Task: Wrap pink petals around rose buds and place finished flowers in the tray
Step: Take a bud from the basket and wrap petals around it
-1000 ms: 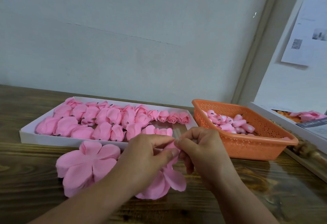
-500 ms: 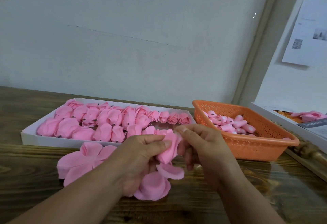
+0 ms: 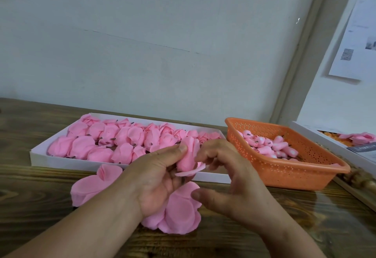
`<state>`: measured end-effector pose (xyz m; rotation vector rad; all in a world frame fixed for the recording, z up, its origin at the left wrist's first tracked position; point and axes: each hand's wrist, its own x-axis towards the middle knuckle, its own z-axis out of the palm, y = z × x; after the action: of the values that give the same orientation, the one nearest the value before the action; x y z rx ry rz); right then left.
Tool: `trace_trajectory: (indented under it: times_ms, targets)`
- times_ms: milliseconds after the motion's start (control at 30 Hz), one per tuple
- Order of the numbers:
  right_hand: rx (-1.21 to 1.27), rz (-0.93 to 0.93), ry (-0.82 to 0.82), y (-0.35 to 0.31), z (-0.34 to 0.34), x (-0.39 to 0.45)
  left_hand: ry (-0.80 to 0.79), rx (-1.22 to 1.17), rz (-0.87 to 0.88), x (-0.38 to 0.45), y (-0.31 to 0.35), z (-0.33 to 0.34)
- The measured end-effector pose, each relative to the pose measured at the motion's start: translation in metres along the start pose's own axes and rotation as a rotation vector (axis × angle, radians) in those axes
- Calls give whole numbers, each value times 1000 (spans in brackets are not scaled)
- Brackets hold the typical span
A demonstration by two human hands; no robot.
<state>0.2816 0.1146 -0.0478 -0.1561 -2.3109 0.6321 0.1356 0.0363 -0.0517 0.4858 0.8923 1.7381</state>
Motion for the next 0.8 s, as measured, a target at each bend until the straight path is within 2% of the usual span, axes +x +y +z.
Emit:
trace_trajectory:
  times_ms: [333,533,667,800]
  targets:
    - [-16,21,126,0,7,4,-27,-9,-25,-3,-10,3]
    - [29,56,166,2,4,6,-129,24,-43,-5,-12,3]
    - [148,43,139,-1,0,5,-179,57,-80,-6,-11,4]
    - [150,22,88,-1,-1,7,-169,43,-99,-6,-11,3]
